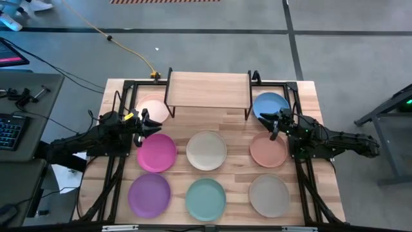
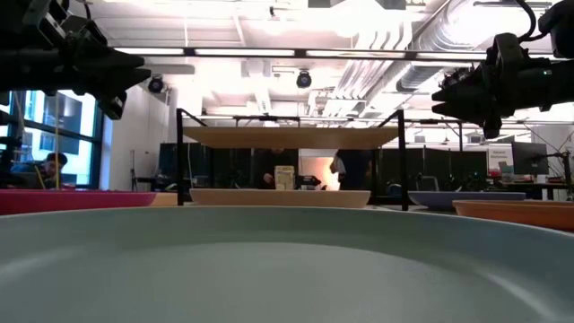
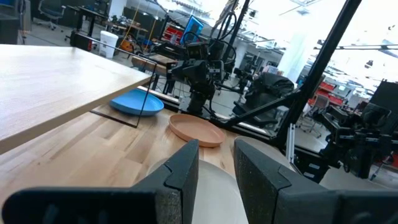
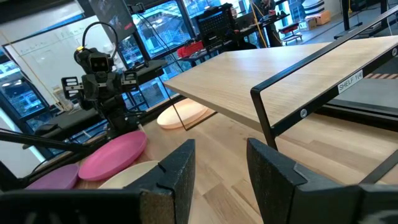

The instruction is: Place and stack plates onto a shelf

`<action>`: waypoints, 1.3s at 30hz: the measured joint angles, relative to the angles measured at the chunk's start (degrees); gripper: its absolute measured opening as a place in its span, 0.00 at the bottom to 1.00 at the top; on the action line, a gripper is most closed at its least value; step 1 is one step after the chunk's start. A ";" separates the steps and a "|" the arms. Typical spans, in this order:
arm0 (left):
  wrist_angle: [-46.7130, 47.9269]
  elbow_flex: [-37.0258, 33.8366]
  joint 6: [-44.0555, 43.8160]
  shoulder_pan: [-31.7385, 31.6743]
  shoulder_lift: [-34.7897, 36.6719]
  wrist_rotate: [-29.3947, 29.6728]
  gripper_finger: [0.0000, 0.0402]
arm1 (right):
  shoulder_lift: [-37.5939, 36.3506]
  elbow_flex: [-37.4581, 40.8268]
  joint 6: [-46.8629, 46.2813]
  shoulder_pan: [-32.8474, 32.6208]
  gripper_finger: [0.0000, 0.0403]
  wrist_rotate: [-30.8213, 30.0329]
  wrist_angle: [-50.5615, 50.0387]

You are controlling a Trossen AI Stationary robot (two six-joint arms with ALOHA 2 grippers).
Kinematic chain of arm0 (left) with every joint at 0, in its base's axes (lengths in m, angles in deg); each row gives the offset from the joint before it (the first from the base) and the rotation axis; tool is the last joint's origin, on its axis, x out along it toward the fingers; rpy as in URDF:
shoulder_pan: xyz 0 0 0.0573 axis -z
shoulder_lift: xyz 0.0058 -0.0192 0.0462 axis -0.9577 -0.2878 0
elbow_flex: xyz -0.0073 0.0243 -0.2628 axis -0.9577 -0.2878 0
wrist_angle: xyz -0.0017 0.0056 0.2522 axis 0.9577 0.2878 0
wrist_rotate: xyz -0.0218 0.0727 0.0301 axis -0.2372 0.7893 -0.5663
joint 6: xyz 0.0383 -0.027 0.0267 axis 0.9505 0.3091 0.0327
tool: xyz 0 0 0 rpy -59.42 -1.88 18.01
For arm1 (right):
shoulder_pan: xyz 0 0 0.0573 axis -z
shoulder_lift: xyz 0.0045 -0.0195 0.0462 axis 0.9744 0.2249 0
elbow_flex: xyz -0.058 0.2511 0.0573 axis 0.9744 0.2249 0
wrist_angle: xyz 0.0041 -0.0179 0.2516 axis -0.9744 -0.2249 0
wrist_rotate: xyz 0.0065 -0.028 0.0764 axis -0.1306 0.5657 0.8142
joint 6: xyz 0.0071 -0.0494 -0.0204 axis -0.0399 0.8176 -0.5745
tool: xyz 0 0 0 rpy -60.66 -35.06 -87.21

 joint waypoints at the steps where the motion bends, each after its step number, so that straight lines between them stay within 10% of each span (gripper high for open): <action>1: 0.00 0.00 -0.01 0.00 0.00 0.01 0.22 | 0.02 0.00 0.00 0.00 0.32 -0.02 0.00; 39: -6.00 0.02 -5.56 0.00 0.02 3.49 0.22 | 0.00 -0.02 -6.11 0.00 0.32 -3.46 3.11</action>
